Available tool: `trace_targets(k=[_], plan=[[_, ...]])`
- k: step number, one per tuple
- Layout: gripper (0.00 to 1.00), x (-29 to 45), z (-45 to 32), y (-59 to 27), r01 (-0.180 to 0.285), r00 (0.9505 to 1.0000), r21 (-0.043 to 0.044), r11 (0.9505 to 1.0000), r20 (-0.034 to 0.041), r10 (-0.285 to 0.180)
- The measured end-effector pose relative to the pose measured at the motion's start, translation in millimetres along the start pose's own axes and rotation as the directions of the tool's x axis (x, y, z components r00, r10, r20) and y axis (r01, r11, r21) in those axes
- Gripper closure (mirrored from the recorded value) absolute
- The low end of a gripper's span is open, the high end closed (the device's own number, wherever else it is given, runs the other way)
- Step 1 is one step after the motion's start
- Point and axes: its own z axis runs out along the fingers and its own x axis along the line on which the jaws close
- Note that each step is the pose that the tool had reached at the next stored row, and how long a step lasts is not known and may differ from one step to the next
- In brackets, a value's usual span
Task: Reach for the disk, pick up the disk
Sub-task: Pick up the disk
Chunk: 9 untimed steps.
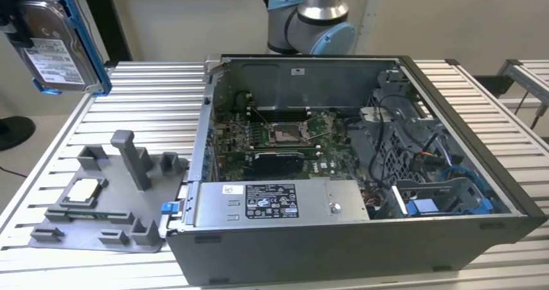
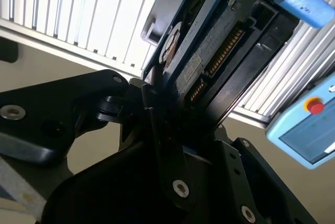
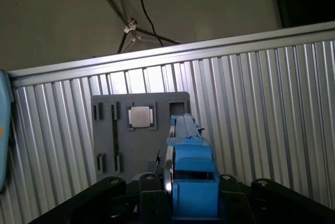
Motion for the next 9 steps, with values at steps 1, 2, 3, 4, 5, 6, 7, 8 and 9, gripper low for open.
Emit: trace_targets(k=[1, 2, 3, 4, 5, 6, 7, 8, 9], plan=[[1.0, 0.0, -1.6, 0.1, 0.0, 1.0, -0.0001, 1.0, 0.0, 0.0], [1.0, 0.0, -3.3, 0.1, 0.0, 1.0, -0.0001, 1.0, 0.0, 0.0], [1.0, 0.0, -4.9, 0.1, 0.0, 1.0, -0.0001, 1.0, -0.0001, 0.0], [1.0, 0.0, -6.5, 0.1, 0.0, 1.0, 0.0, 1.0, 0.0, 0.0], [1.0, 0.0, -8.3, 0.2, 0.0, 1.0, 0.0, 1.0, 0.0, 0.0], [1.0, 0.0, -10.0, 0.2, 0.0, 1.0, 0.0, 1.0, 0.0, 0.0], [1.0, -0.1, -11.6, 0.2, 0.0, 1.0, 0.0001, 1.0, 0.0001, 0.0], [1.0, 0.0, -13.2, 0.3, 0.0, 1.0, 0.0, 1.0, 0.0, 0.0], [1.0, -0.1, -14.9, 0.3, 0.0, 1.0, 0.0, 1.0, 0.0, 0.0]])
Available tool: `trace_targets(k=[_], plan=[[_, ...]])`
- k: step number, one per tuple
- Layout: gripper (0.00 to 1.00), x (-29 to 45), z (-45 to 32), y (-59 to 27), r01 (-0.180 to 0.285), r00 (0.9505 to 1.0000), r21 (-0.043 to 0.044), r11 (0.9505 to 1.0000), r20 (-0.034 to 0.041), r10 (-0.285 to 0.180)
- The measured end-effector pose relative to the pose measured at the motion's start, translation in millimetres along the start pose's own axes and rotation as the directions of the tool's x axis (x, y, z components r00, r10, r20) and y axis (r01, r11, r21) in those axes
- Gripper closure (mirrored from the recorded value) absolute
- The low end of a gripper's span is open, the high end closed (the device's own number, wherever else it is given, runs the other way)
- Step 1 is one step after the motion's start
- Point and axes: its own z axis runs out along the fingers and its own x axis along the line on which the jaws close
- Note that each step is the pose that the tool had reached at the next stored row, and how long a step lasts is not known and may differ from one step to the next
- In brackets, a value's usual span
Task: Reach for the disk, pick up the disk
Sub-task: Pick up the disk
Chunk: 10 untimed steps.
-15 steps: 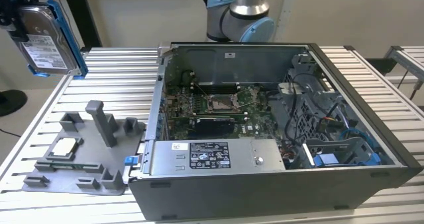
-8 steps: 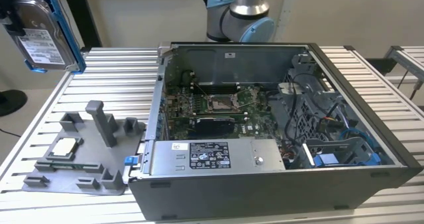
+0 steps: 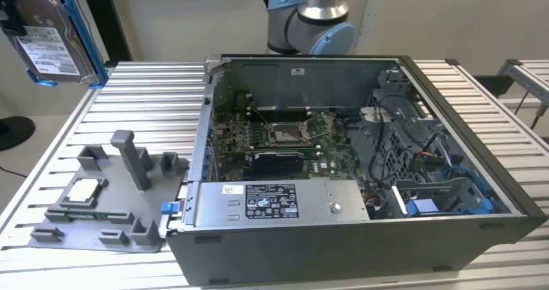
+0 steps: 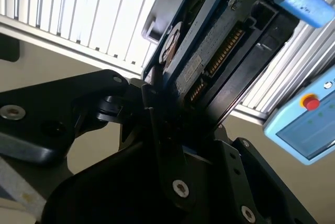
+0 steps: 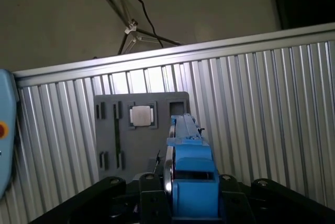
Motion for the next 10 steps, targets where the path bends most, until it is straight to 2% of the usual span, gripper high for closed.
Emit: trace_targets(k=[10], plan=[[1.0, -0.1, -14.7, 0.2, 0.0, 1.0, 0.0, 1.0, 0.0, 0.0]])
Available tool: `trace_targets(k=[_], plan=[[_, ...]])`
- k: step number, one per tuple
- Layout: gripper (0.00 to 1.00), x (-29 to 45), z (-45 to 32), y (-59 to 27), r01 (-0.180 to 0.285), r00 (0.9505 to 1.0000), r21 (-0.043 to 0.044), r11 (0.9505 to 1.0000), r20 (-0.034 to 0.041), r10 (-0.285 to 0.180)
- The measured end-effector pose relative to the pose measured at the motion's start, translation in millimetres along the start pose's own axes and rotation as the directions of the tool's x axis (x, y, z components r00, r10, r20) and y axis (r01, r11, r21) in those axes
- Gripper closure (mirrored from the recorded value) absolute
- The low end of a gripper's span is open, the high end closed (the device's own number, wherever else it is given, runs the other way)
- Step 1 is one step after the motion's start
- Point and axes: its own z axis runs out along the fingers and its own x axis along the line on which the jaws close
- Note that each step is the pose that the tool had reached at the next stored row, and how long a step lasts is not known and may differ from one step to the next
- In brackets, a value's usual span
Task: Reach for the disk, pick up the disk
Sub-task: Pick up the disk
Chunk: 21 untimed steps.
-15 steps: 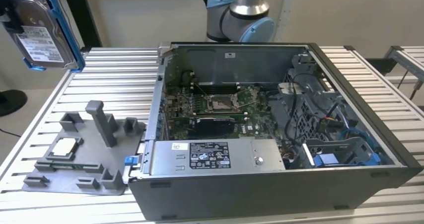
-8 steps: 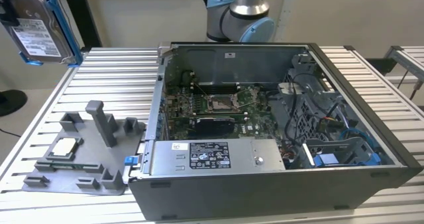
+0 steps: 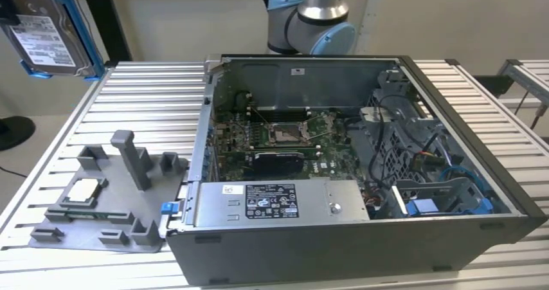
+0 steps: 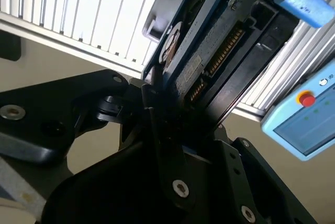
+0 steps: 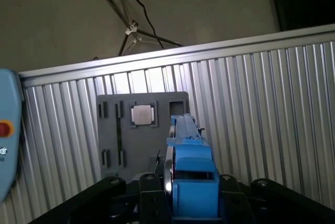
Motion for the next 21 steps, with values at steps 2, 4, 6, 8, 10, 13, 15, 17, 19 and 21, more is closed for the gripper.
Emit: trace_targets(k=[2, 4, 6, 8, 10, 13, 15, 17, 19, 21], plan=[[1.0, 0.0, -3.4, 0.1, 0.0, 1.0, 0.0, 1.0, 0.0, 0.0], [1.0, -0.1, -6.7, 0.1, 0.0, 1.0, -0.0001, 1.0, 0.0, 0.0], [1.0, -0.1, -9.7, 0.1, 0.0, 1.0, -0.0002, 1.0, -0.0001, 0.0], [1.0, 0.0, -12.3, 0.2, 0.0, 1.0, 0.0, 1.0, 0.0, 0.0], [1.0, 0.0, -12.4, 0.2, 0.0, 1.0, 0.0004, 1.0, 0.0001, 0.0], [1.0, -0.4, -12.5, -2.7, 0.0, 1.0, 0.0004, 1.0, 0.0001, 0.0], [1.0, -1.5, -12.5, -8.4, 0.0, 1.0, 0.0005, 1.0, 0.0001, 0.0], [1.0, -2.7, -12.7, -15.2, 0.0, 1.0, 0.0004, 1.0, 0.0, 0.0], [1.0, -3.9, -12.8, -22.4, 0.0, 1.0, 0.0004, 1.0, 0.0001, 0.0], [1.0, -5.4, -12.9, -31.1, 0.0, 1.0, 0.0004, 1.0, 0.0001, 0.0]])
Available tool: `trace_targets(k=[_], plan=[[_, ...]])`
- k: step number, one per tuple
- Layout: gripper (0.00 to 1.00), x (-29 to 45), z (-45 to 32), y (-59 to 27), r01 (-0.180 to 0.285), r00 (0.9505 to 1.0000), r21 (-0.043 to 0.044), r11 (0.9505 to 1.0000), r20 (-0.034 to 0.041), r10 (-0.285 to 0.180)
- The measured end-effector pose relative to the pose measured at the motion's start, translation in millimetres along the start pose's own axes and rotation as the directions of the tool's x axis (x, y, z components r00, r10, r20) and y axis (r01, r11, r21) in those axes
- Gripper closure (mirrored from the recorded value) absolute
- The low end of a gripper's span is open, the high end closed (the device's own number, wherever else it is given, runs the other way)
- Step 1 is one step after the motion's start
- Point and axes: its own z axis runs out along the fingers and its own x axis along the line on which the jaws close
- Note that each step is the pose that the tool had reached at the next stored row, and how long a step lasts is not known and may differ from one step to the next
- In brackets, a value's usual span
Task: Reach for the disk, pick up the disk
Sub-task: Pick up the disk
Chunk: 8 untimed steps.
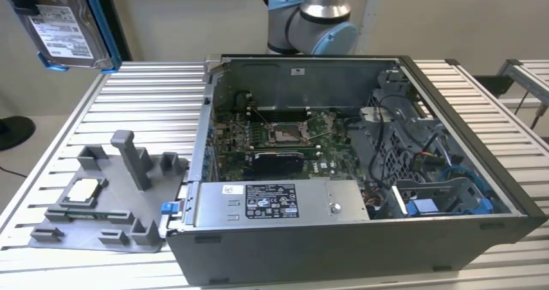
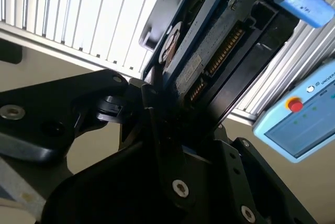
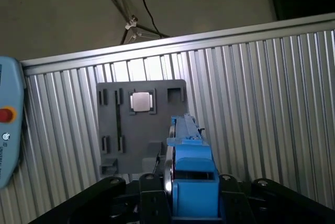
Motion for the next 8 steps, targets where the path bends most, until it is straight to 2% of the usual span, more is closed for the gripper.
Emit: trace_targets(k=[8], plan=[[1.0, -4.9, -0.4, -29.0, 0.0, 1.0, 0.0001, 1.0, 0.0, 0.0]])
